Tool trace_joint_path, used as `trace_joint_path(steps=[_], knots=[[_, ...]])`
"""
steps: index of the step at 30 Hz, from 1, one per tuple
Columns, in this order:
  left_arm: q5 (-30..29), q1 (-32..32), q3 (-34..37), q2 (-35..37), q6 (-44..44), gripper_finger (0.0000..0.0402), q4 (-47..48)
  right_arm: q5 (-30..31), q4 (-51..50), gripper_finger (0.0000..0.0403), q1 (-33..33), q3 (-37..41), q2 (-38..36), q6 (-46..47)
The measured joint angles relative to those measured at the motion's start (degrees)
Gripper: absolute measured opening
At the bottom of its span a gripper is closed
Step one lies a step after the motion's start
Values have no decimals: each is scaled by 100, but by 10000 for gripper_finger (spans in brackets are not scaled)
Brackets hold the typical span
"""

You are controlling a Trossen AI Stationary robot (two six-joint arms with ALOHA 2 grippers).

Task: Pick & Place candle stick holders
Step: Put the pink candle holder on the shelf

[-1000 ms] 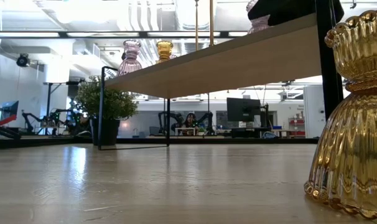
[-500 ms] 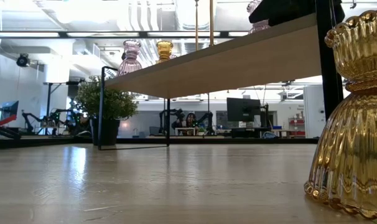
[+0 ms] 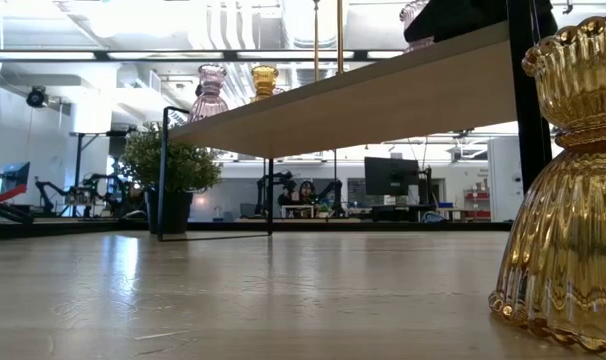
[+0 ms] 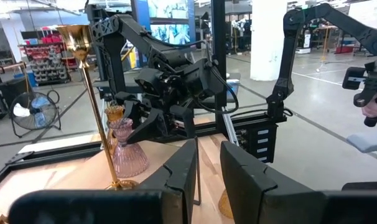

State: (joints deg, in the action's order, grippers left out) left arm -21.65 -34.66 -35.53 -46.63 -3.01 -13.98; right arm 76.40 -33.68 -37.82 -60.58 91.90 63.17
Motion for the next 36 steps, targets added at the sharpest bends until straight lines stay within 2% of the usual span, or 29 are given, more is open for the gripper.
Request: trace_joint_path(steps=[21,36], knots=[[35,0,0,0,50,78,41,-53,-300,170,-66,0,-81,288],[118,0,7,0,54,78,36,-20,-633,179,-166,-377,-81,-91]])
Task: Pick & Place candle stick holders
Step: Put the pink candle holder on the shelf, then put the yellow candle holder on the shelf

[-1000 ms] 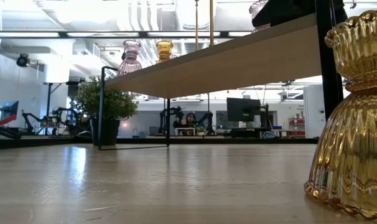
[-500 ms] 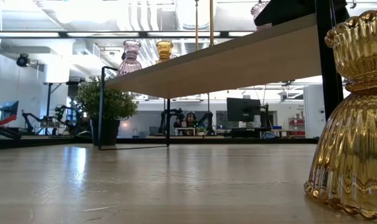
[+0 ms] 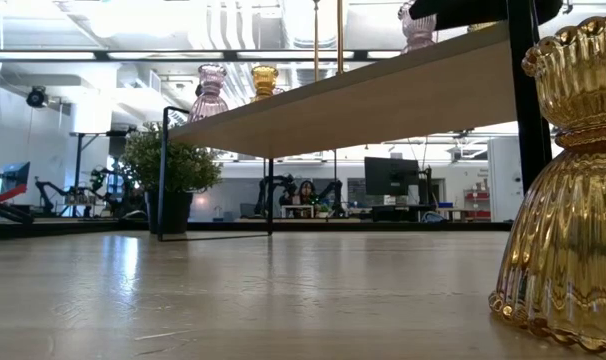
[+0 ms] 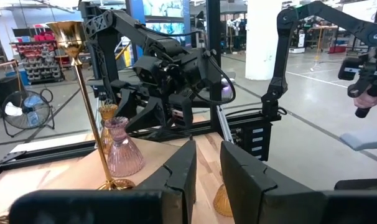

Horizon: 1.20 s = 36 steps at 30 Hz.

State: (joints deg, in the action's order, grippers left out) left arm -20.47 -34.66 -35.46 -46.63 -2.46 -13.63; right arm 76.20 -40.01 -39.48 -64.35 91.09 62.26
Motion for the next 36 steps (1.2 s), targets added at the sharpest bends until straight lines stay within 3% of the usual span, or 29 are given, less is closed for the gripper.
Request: trace_joint_path(steps=[9,21,24,30,36], knots=[[11,0,2,0,11,78,-2,-3,-635,205,-2,-378,-2,162],[45,0,2,0,68,78,-2,-82,-667,205,-198,-1477,-7,-1368],[46,0,2,3,70,78,-1,-746,-620,204,-344,-2109,-7,-2116],[46,0,2,98,68,78,2,-3216,-38,179,-436,-3322,192,-3700],[46,-2,2,218,61,78,0,-4163,-734,146,-525,-4374,1357,-4337]])
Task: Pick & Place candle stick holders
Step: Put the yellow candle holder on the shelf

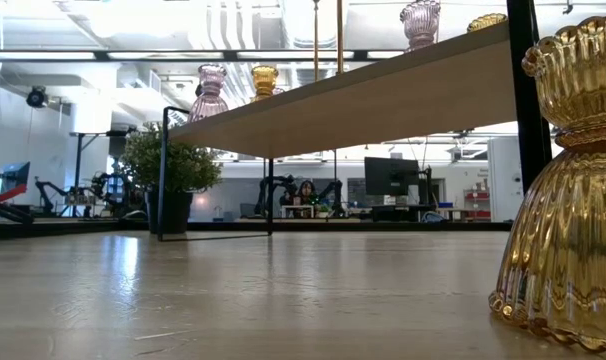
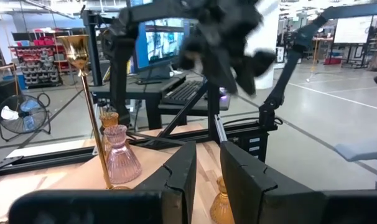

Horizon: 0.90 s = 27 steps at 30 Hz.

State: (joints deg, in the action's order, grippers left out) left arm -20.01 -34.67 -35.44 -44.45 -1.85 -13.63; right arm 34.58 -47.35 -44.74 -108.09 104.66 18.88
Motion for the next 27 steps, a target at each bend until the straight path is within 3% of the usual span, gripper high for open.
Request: trace_joint_path(steps=[5,9,14,19,27], knots=[[0,2,0,110,0,78,2,-245,-1327,128,-56,-1026,1066,879],[0,1,1,187,-2,78,48,-961,-2186,126,-47,-1904,1814,1851],[0,2,0,233,-4,78,94,-1872,-2871,134,-41,-2697,2476,2417],[0,1,1,243,-4,78,96,-2307,-3089,130,67,-2578,2507,2759],[0,2,2,250,0,78,194,-2461,-3119,118,278,-2446,2494,2729]])
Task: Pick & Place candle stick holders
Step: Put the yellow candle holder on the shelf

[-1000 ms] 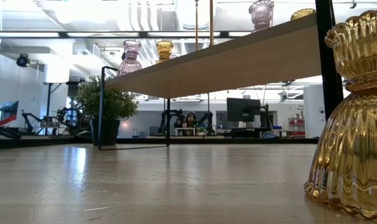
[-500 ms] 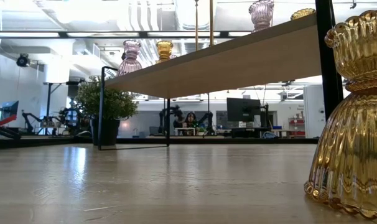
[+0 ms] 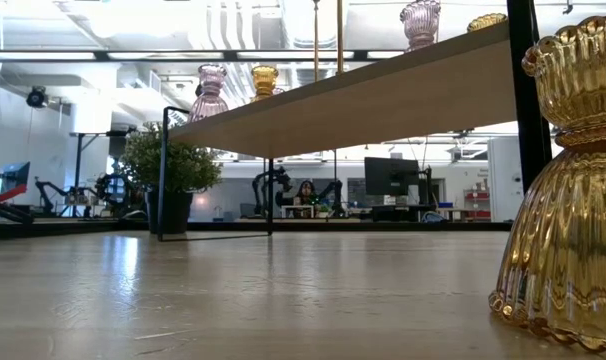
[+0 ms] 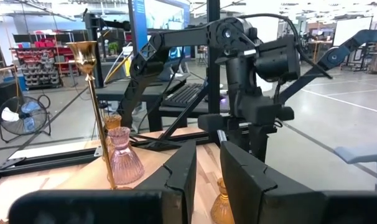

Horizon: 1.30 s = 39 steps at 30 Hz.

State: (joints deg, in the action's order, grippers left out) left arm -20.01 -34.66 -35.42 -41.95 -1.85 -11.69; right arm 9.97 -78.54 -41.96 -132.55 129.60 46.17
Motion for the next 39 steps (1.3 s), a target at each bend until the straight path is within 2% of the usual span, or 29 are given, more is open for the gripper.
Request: trace_joint_path(steps=[6,29,32,37,39], knots=[[0,-2,0,0,2,78,25,-441,65,124,110,448,2,17],[2,-2,0,13,40,78,118,-734,718,129,349,1582,2,-333],[2,0,0,13,40,78,117,-757,720,113,351,1595,2,-419],[2,0,0,13,40,78,116,-902,710,31,355,1567,-9,-671],[2,0,0,15,40,78,114,-906,719,24,355,1531,-27,-749]])
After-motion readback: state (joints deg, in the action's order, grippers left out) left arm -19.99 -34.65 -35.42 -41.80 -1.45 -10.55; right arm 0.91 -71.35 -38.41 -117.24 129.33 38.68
